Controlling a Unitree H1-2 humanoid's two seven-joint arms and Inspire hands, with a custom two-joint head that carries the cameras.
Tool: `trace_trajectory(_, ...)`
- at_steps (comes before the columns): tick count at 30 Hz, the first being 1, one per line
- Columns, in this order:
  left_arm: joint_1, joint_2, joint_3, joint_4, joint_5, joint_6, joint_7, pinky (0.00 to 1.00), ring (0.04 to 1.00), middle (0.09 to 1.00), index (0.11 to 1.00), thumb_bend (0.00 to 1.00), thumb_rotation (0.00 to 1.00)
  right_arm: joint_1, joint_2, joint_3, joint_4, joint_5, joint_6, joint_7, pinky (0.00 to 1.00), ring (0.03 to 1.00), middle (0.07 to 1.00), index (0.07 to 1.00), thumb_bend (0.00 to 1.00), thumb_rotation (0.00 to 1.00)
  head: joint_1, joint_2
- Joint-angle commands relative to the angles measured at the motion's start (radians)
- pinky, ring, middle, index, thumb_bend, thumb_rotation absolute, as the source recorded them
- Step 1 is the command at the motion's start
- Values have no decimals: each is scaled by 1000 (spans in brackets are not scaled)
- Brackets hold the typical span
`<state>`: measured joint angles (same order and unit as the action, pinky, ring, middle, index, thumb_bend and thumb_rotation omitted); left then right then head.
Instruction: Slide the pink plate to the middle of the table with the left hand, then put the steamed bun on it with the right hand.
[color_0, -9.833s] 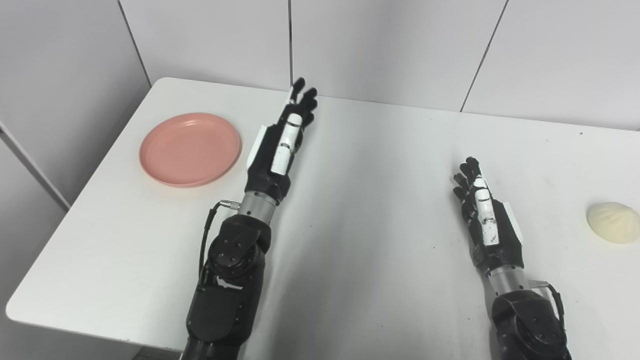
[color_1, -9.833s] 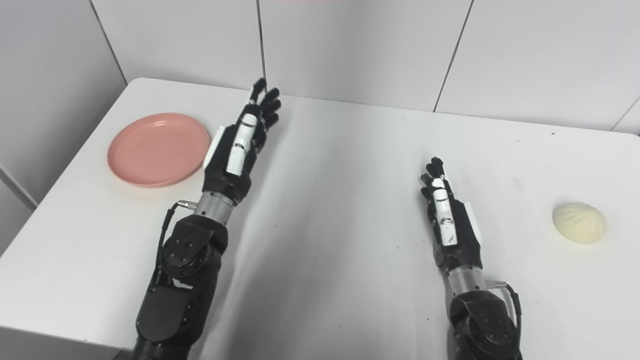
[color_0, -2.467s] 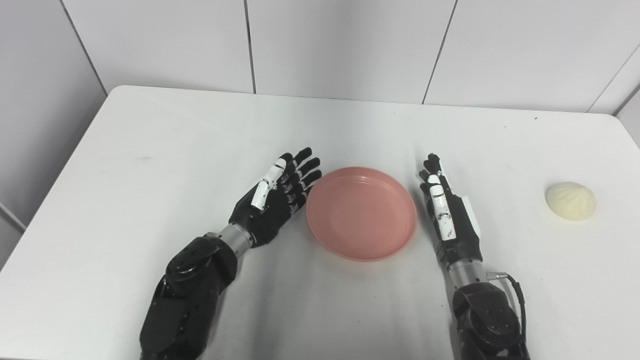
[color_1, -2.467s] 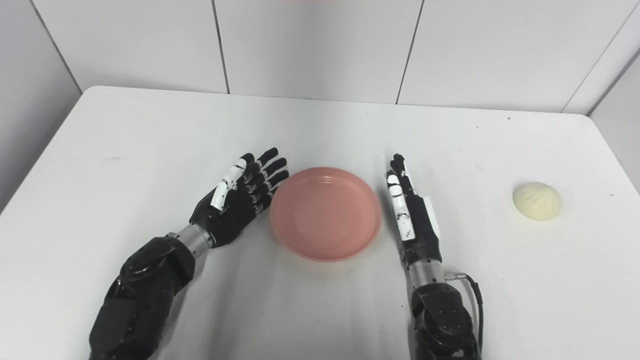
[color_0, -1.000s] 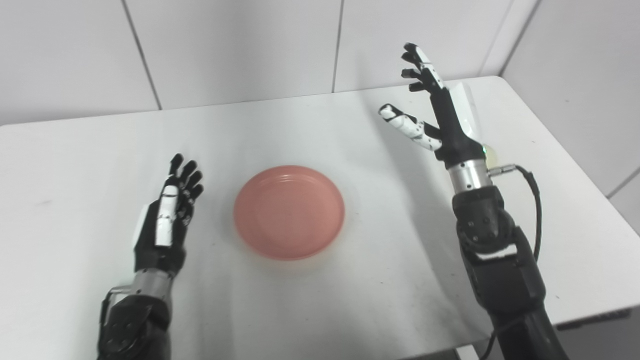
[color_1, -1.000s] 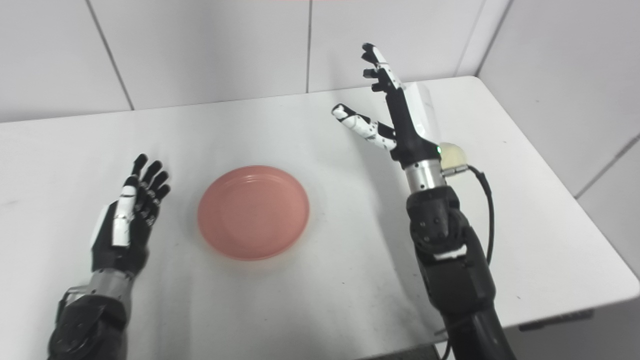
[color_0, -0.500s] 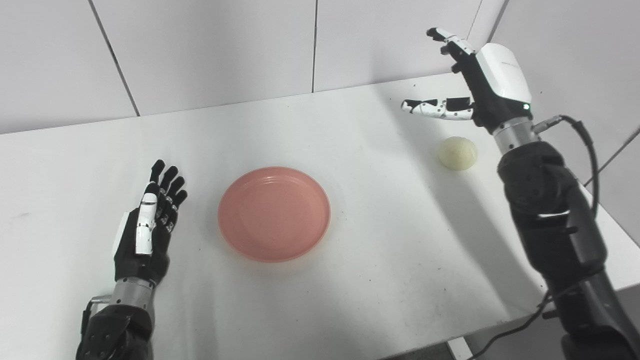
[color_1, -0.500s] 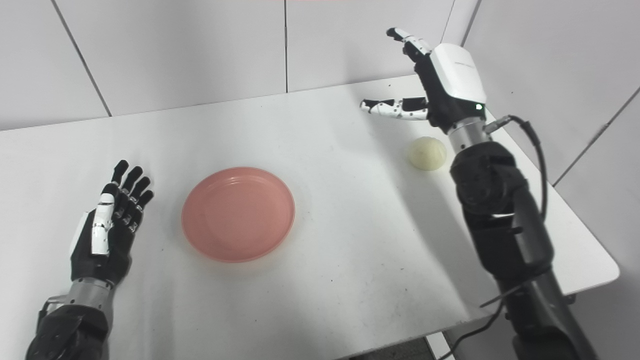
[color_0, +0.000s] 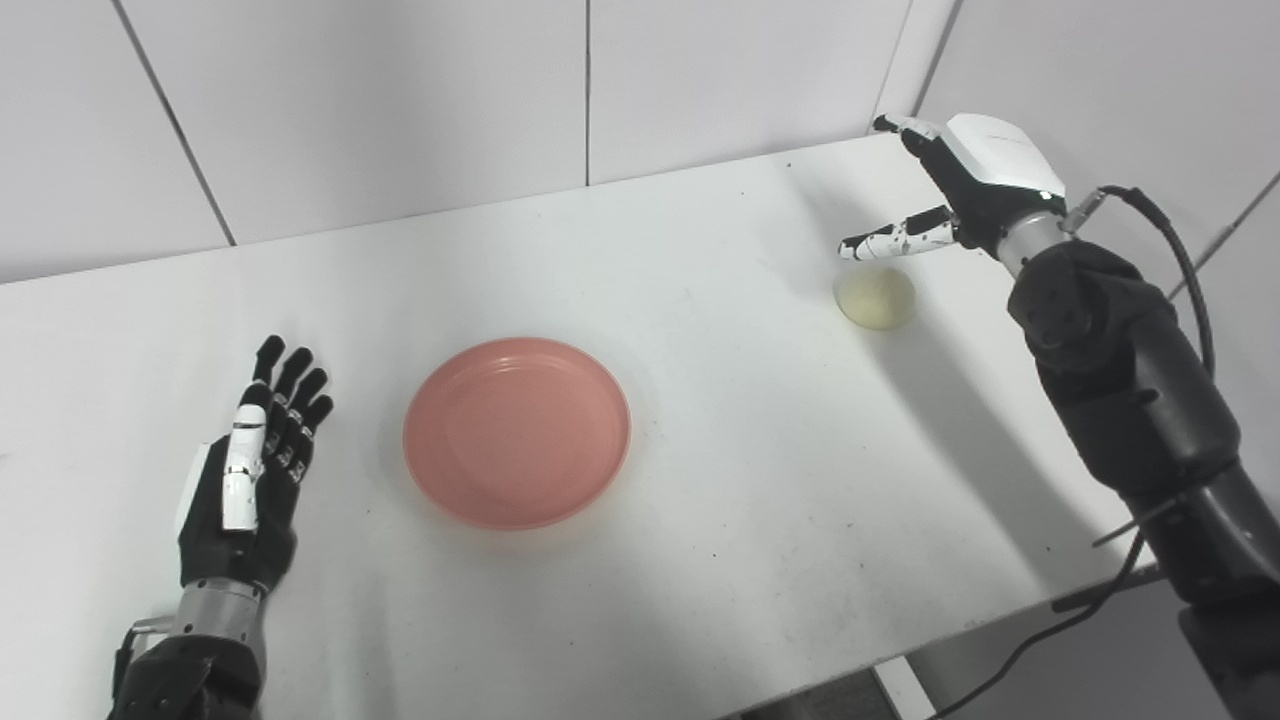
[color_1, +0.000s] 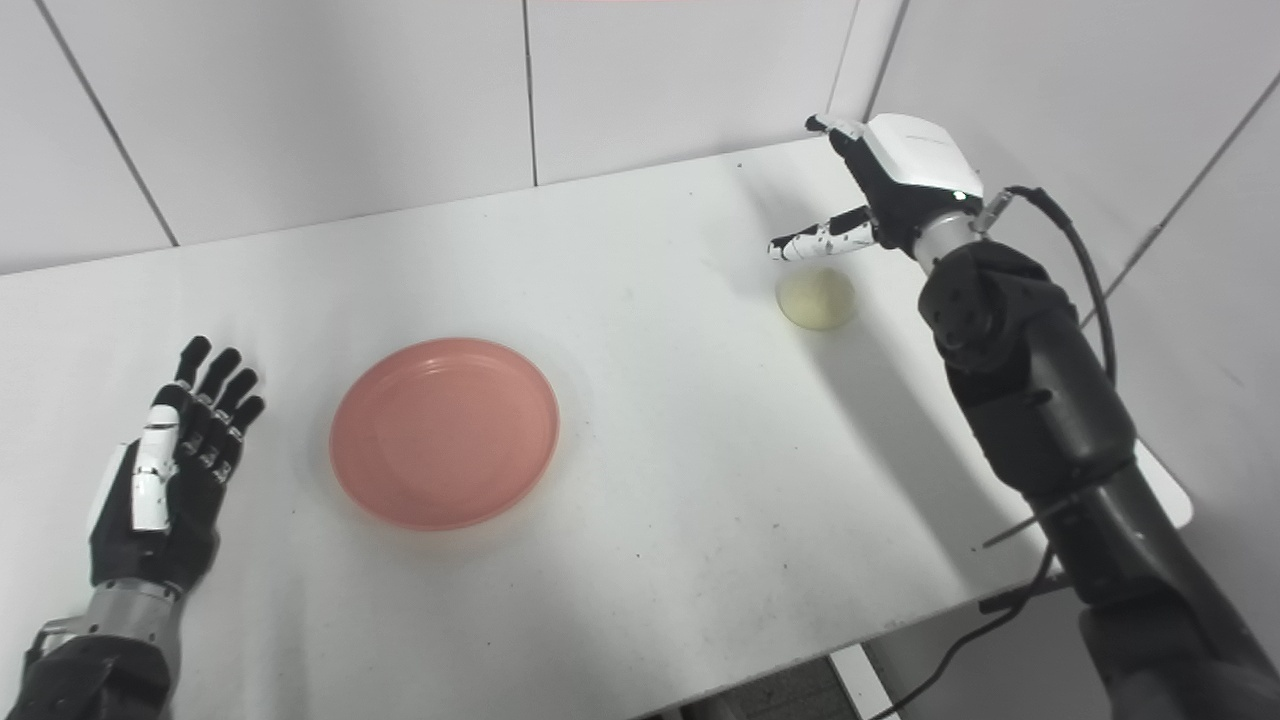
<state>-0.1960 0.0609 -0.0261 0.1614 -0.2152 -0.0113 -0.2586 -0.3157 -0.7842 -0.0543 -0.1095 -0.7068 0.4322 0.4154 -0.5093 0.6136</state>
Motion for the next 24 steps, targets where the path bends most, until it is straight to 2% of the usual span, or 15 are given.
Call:
trace_trajectory(1,55,23,15,66,-14,21,-10,972,967,977,997,434,1000,-47,-37,-4,-3,-15,30,8,739,903,934,905,954,485,-1,1)
trace_trajectory(7,53,28,22,75,-16,15,-21,973,965,979,1000,425,1000,-49,-28,17,56,-19,34,-4,723,878,923,882,935,409,-6,6)
trace_trajectory(19,54,29,38,69,-13,23,-18,970,961,974,995,412,1000,-76,-16,61,183,-1,22,-35,731,868,907,853,958,409,-3,19)
trace_trajectory(24,54,28,42,68,-15,26,-20,970,959,973,994,415,1000,-81,-6,77,199,15,19,-39,730,855,901,847,941,400,-5,23)
